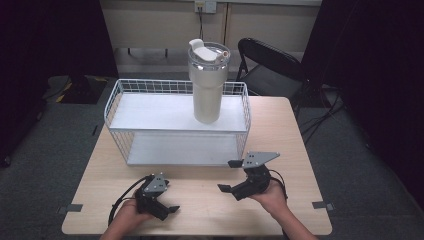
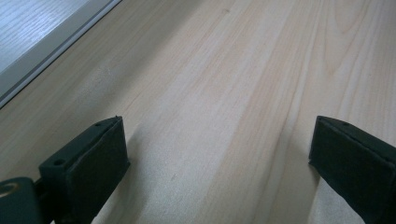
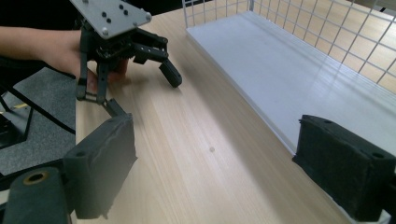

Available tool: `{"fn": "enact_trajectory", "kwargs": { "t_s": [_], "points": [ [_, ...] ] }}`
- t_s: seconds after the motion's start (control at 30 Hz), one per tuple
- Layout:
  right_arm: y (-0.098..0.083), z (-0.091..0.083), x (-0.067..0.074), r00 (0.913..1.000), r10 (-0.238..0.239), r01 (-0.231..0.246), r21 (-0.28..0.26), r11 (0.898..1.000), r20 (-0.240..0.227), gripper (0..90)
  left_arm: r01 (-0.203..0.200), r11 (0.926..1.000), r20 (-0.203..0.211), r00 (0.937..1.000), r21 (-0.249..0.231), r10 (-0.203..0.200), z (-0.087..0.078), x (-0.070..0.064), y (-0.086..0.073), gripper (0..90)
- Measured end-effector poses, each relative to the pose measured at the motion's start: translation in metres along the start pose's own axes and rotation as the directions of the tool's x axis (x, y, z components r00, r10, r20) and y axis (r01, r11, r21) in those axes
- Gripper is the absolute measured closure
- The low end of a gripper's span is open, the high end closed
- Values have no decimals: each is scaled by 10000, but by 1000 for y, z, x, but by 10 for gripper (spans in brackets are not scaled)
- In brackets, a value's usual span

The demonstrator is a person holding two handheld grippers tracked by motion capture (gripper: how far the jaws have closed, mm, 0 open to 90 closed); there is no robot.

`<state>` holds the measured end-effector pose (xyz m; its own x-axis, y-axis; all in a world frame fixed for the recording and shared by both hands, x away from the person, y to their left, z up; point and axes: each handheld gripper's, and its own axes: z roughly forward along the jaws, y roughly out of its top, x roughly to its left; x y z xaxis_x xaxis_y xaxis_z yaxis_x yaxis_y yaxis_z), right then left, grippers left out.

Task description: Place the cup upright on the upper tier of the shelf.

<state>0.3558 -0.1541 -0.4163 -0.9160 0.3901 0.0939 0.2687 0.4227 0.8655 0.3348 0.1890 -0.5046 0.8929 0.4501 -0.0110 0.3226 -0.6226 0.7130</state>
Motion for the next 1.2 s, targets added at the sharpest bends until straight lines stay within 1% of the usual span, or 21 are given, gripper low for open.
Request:
{"fn": "enact_trajectory", "kwargs": {
  "t_s": [0.23,0.3,0.33,0.5,0.53,0.7,0.73,0.87,0.97,1.0,1.03,1.07,1.13,1.17,1.2],
  "points": [
    [-13,-3,-2,10000,14,-14,33,10000,-22,115,-2,10000,-1,10000,0,2,0,0,0,37],
    [-15,-4,-3,10000,38,-38,58,10000,-33,115,-3,10000,-1,10000,2,3,0,0,0,37],
    [-19,-5,-4,10000,73,-73,97,9999,-39,115,4,10000,-2,10000,-3,-4,0,0,0,37],
    [-28,-7,-5,9999,163,-163,150,9998,-23,115,-1,10000,-4,10000,-4,1,0,0,0,37],
    [-34,-8,-6,9997,249,-249,208,9995,1,115,8,10000,-7,10000,-4,-8,0,0,0,37],
    [-44,-10,-7,9994,338,-339,320,9989,39,115,1,10000,-10,10000,0,-1,0,0,0,37],
    [-51,-12,-8,9993,363,-366,444,9983,80,115,5,10000,-10,10000,1,-5,0,0,0,37],
    [-64,-14,-10,9989,396,-411,674,9969,237,115,7,10000,-9,10000,-3,-7,0,0,0,37],
    [-73,-16,-13,9980,576,-594,781,9952,245,119,8,10000,-9,10000,-4,-8,0,0,0,37],
    [-77,-17,-14,9981,557,-576,799,9951,255,121,8,10000,-6,10000,-4,-8,0,0,0,37],
    [-77,-17,-14,9981,557,-576,799,9951,255,121,8,10000,-6,10000,-4,-8,0,0,0,37],
    [-83,-19,-16,9973,703,-720,838,9939,232,121,5,10000,-10,10000,-1,-5,0,0,0,37],
    [-89,-21,-17,9965,746,-779,921,9927,377,121,9,10000,-10,10000,-9,-9,0,0,0,37],
    [-92,-21,-17,9961,753,-798,1046,9913,457,120,6,10000,-7,10000,-1,-6,0,0,0,37],
    [-92,-21,-17,9961,753,-798,1046,9913,457,120,6,10000,-7,10000,-1,-6,0,0,0,37]
  ]
}}
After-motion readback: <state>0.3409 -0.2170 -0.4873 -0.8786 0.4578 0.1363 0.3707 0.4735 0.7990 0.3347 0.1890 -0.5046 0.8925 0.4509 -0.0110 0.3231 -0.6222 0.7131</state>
